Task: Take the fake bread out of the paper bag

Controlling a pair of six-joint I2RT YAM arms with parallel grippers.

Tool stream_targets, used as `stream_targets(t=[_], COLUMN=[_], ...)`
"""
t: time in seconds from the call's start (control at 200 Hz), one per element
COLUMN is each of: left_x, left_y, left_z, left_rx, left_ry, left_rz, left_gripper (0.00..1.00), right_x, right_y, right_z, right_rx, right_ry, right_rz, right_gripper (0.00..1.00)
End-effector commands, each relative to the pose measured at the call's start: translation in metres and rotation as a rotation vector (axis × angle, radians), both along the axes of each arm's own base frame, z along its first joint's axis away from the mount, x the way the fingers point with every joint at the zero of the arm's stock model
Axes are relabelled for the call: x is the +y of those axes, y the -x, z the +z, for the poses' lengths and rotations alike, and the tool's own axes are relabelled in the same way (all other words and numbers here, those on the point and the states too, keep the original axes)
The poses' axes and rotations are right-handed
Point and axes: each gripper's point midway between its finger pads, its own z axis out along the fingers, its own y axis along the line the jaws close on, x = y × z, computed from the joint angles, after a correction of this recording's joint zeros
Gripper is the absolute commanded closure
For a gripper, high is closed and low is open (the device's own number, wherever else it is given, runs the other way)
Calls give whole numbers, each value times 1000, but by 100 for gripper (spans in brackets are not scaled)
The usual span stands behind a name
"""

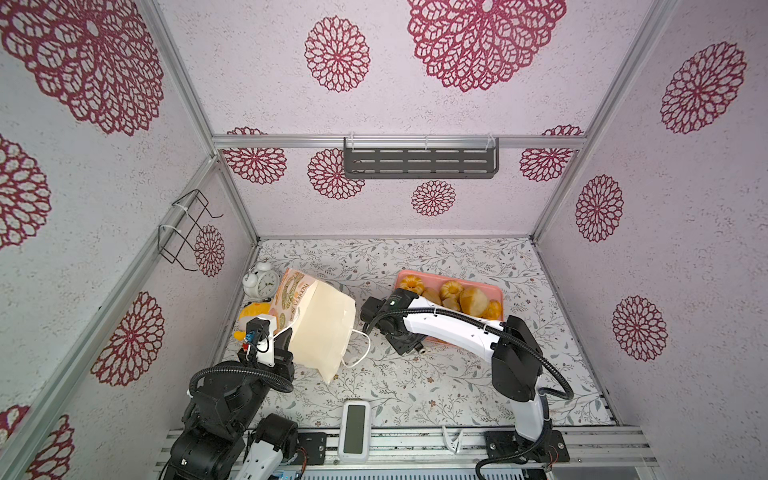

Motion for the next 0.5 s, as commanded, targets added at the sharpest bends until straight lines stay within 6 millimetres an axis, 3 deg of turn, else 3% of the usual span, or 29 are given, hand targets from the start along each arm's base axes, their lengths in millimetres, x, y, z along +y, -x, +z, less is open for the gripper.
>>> stream_targets(t=[0.0, 0.25, 0.495], left_x=[4, 6, 7], left_y=[2, 3, 7], left_z=[3, 3, 0], left_rx=[-14, -18, -10], left_ry=[-1, -7, -16], left_rz=[16, 22, 24], left_gripper=[100, 100, 100], right_x=[9, 16, 20], right_y=[2, 4, 12], right_z=[11, 21, 16], right_rx=[11, 21, 61], right_ry=[-33, -72, -108], right_rz=[26, 25, 18], right_gripper=[68, 69, 69])
